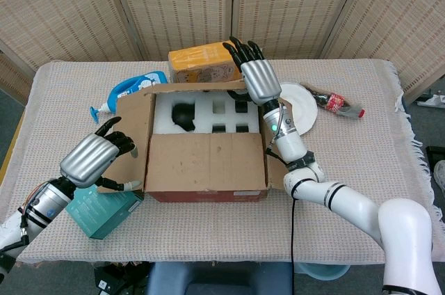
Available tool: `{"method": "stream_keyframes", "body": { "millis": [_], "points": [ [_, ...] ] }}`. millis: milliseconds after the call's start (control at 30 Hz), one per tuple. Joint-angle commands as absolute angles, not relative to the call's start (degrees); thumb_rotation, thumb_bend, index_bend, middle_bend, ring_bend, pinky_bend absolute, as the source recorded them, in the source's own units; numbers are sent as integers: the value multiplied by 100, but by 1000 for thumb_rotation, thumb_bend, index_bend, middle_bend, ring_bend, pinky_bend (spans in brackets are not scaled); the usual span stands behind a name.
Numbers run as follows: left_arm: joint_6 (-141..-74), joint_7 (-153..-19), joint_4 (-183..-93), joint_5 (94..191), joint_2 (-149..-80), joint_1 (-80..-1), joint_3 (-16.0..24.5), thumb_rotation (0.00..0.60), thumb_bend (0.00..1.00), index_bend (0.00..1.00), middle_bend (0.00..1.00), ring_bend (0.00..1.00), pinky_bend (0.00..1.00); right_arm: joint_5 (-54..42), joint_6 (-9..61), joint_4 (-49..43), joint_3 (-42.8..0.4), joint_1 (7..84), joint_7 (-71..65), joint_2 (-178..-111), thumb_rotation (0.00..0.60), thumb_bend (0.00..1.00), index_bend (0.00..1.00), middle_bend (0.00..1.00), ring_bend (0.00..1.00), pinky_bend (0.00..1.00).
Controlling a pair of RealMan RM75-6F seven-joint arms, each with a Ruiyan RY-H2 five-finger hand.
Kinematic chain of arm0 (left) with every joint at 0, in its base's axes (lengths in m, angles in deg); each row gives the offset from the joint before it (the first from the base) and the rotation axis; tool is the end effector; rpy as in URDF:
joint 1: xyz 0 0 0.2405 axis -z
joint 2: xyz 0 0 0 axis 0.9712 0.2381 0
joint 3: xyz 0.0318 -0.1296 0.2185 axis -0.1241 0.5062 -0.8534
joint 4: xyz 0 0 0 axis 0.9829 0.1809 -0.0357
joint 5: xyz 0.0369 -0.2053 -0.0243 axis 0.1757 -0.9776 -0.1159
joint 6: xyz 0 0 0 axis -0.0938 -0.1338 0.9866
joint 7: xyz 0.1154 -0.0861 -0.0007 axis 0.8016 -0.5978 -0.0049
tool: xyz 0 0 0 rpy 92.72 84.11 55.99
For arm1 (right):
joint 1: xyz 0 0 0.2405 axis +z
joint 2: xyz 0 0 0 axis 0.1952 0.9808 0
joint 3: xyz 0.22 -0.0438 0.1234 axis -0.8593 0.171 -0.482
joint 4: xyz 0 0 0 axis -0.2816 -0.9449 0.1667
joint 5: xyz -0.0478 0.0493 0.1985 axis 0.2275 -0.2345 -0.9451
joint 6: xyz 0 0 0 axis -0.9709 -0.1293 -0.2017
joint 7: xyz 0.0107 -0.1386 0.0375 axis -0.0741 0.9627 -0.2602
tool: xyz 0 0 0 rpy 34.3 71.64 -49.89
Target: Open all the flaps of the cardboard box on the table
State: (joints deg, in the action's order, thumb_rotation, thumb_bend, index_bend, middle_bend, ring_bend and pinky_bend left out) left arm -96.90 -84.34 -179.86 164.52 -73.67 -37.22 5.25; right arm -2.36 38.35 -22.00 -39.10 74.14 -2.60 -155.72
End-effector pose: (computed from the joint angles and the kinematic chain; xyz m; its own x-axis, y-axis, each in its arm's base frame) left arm -0.1225 0.3015 0.1782 0.5696 0.1483 0.8084 0.7280 -0.5476 -0.4125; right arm -0.0318 -0.4901 0.0582 0.1758 0.0766 0.9814 -0.8888 -0.4164 0.1917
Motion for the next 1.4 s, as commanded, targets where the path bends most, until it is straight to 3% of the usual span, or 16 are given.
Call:
{"method": "stream_keyframes", "body": {
  "millis": [33, 467, 900, 1133, 1400],
  "points": [
    [-9659, -8401, -18047, 16423, -7319, -3720, 532, 275, 218, 434, 406, 317, 0, -536, 4155, -2819, -4092, 7774, -142, -15738, 600, 274, 37, 39, 101, 31],
    [-9708, -8354, -18281, 16426, -7078, -3850, 521, 278, 219, 434, 406, 317, 0, -1128, 4855, -4930, -4358, 8698, 46, -16351, 600, 275, 38, 40, 101, 30],
    [-9662, -8410, -18233, 16426, -7131, -3844, 558, 275, 218, 434, 405, 316, 0, -1312, 4898, -5044, -4282, 8560, 296, -16161, 600, 275, 37, 32, 79, 12],
    [-9690, -8448, -18229, 16464, -7121, -3880, 554, 278, 218, 434, 406, 317, 0, -1131, 4929, -3846, -4073, 8075, 37, -15522, 600, 274, 37, 32, 85, 12],
    [-9784, -8458, -18144, 16355, -7238, -3933, 575, 278, 219, 434, 406, 317, 0, -1359, 5054, -750, -3865, 6995, -27, -13761, 600, 275, 37, 46, 100, 12]
  ]
}}
